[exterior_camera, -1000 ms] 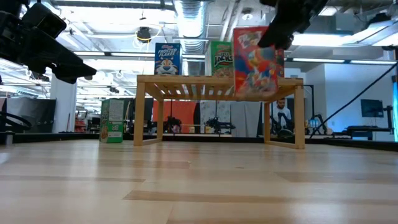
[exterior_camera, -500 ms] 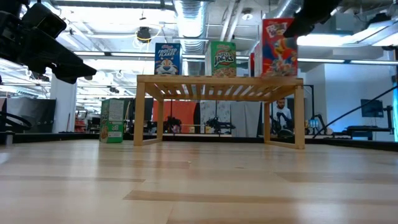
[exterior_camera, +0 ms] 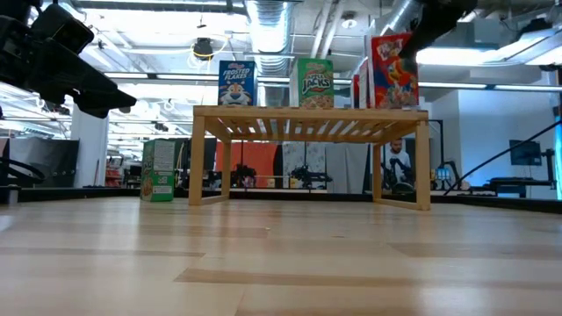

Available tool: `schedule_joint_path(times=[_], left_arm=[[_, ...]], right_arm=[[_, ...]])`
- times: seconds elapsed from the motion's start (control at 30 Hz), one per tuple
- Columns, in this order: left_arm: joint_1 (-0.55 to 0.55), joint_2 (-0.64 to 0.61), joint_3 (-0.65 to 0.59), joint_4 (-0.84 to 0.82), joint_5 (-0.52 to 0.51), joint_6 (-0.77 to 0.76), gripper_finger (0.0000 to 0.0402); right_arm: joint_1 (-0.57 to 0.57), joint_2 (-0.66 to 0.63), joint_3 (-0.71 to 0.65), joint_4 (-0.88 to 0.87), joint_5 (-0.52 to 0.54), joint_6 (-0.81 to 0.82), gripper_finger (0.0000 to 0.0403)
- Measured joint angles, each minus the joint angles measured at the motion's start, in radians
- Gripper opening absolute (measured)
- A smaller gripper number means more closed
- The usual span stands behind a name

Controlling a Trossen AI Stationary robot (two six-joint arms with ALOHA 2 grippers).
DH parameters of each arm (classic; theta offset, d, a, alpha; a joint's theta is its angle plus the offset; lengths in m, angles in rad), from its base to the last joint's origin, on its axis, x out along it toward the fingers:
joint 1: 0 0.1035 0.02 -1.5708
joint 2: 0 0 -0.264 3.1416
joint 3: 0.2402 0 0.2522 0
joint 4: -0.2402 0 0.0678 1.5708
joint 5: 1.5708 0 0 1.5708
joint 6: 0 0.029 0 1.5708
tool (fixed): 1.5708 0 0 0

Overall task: Stack cereal on shelf
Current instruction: Put the red cereal box on the shelf aligned with the other red cereal box

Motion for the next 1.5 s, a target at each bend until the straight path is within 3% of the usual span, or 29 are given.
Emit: schedule_joint_path(times=[0.37,0.53,0.83,1.5], left_arm=[[0.000,0.000,0.000,0.000,-0.002,0.000,0.0214],[0.000,0.000,0.000,0.000,-0.001,0.000,0.0214],[0.000,0.000,0.000,0.000,-0.001,0.000,0.0214],[0.000,0.000,0.000,0.000,-0.001,0.000,0.0214]], right_arm=[[-0.140,0.030,0.002,0.009,-0.126,-0.042,0.0190],[-0.153,0.030,0.002,0.003,-0.128,-0.046,0.0198],[-0.165,0.031,0.000,-0.004,-0.124,-0.052,0.0249],[-0.172,0.027,0.092,-0.078,-0.092,-0.063,0.0256]])
